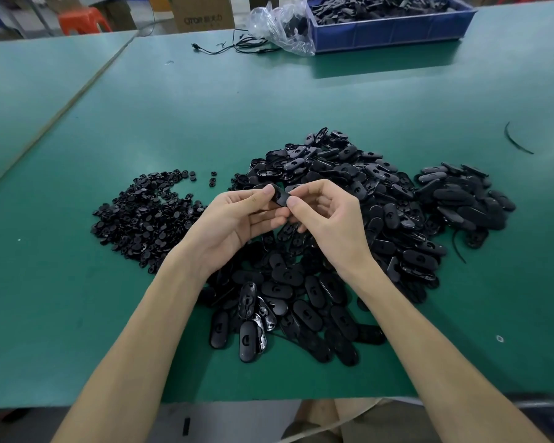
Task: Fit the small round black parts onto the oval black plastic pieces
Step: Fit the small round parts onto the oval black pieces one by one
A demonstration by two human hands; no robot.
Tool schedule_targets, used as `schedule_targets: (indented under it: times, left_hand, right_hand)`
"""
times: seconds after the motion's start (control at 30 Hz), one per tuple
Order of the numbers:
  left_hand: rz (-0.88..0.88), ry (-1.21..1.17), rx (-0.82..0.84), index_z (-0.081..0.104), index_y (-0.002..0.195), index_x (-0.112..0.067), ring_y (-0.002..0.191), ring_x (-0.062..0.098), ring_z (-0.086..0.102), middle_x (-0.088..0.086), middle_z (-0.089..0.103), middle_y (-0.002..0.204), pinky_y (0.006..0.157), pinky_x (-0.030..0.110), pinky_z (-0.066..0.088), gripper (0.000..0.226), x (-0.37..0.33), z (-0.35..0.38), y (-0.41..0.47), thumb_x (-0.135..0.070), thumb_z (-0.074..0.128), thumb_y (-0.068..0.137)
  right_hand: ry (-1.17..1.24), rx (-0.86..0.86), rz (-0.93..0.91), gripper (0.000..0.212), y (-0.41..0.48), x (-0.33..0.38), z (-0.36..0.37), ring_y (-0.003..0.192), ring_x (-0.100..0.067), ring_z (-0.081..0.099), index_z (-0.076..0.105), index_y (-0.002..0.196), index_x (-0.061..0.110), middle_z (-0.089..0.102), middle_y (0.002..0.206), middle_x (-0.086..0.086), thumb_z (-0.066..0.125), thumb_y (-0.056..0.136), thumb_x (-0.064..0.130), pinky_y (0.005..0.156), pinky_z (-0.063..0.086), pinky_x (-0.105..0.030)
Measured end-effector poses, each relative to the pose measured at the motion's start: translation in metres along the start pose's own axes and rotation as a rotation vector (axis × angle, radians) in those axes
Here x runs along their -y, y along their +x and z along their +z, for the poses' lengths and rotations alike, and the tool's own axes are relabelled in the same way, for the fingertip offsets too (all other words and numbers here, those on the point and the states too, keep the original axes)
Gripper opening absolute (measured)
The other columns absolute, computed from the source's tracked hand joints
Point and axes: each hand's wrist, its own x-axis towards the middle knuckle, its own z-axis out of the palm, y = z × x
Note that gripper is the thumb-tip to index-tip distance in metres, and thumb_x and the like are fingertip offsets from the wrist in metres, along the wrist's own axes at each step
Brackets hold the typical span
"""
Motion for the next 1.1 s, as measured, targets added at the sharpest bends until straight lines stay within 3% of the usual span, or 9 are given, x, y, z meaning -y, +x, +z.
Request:
schedule_targets:
  times: [0.13, 0.3, 0.57, 0.77, 0.93, 1.1]
  left_hand:
    - [0.008, 0.020, -0.019, 0.080, 0.083, -0.009, 0.078, 0.016, 0.075, 0.011, 0.077, 0.087, 0.077, 0.023, 0.061, 0.028, 0.002, 0.001, 0.000, -0.021, 0.062, 0.100]
    - [0.101, 0.161, -0.075, 0.072, 0.096, 0.000, 0.070, 0.019, 0.066, 0.009, 0.070, 0.076, 0.076, 0.026, 0.058, 0.028, 0.008, 0.004, 0.001, -0.025, 0.061, 0.102]
    - [0.246, 0.337, -0.154, 0.066, 0.097, 0.004, 0.063, 0.014, 0.059, 0.001, 0.065, 0.067, 0.065, 0.026, 0.055, 0.028, 0.017, 0.015, 0.002, -0.020, 0.054, 0.107]
    - [0.231, 0.272, -0.101, 0.066, 0.101, 0.003, 0.071, 0.015, 0.063, 0.005, 0.068, 0.076, 0.070, 0.025, 0.056, 0.021, 0.015, 0.011, 0.001, -0.013, 0.054, 0.106]
    - [0.202, 0.199, -0.069, 0.067, 0.103, 0.002, 0.078, 0.022, 0.071, 0.013, 0.074, 0.087, 0.083, 0.029, 0.059, 0.018, 0.014, 0.010, 0.000, -0.011, 0.056, 0.105]
    - [0.227, 0.258, -0.100, 0.062, 0.105, 0.007, 0.075, 0.023, 0.069, 0.013, 0.072, 0.081, 0.081, 0.032, 0.060, 0.019, 0.018, 0.015, 0.000, -0.012, 0.058, 0.104]
  right_hand:
    - [0.005, -0.003, -0.001, 0.005, 0.000, -0.001, 0.000, 0.080, -0.014, 0.074, 0.072, 0.096, 0.019, 0.078, 0.087, 0.003, 0.074, 0.094, 0.016, 0.066, 0.058, -0.027]
    - [-0.039, 0.010, -0.007, 0.006, 0.000, -0.003, 0.002, 0.077, -0.010, 0.073, 0.072, 0.092, 0.021, 0.078, 0.085, 0.005, 0.078, 0.091, 0.020, 0.079, 0.058, -0.038]
    - [0.026, 0.005, 0.009, 0.008, 0.000, -0.004, 0.002, 0.074, -0.015, 0.075, 0.072, 0.094, 0.014, 0.077, 0.079, -0.001, 0.079, 0.090, 0.015, 0.065, 0.058, -0.024]
    - [0.032, -0.003, 0.009, 0.007, 0.001, -0.004, 0.002, 0.075, -0.014, 0.075, 0.072, 0.094, 0.015, 0.078, 0.082, 0.000, 0.078, 0.091, 0.012, 0.065, 0.058, -0.023]
    - [0.006, -0.021, -0.002, 0.007, 0.001, -0.006, 0.001, 0.077, -0.014, 0.074, 0.070, 0.098, 0.017, 0.077, 0.082, 0.000, 0.074, 0.093, 0.014, 0.070, 0.057, -0.025]
    - [0.002, 0.019, 0.003, 0.009, 0.001, -0.005, 0.001, 0.071, -0.014, 0.073, 0.071, 0.099, 0.017, 0.076, 0.077, -0.001, 0.078, 0.093, 0.016, 0.071, 0.056, -0.021]
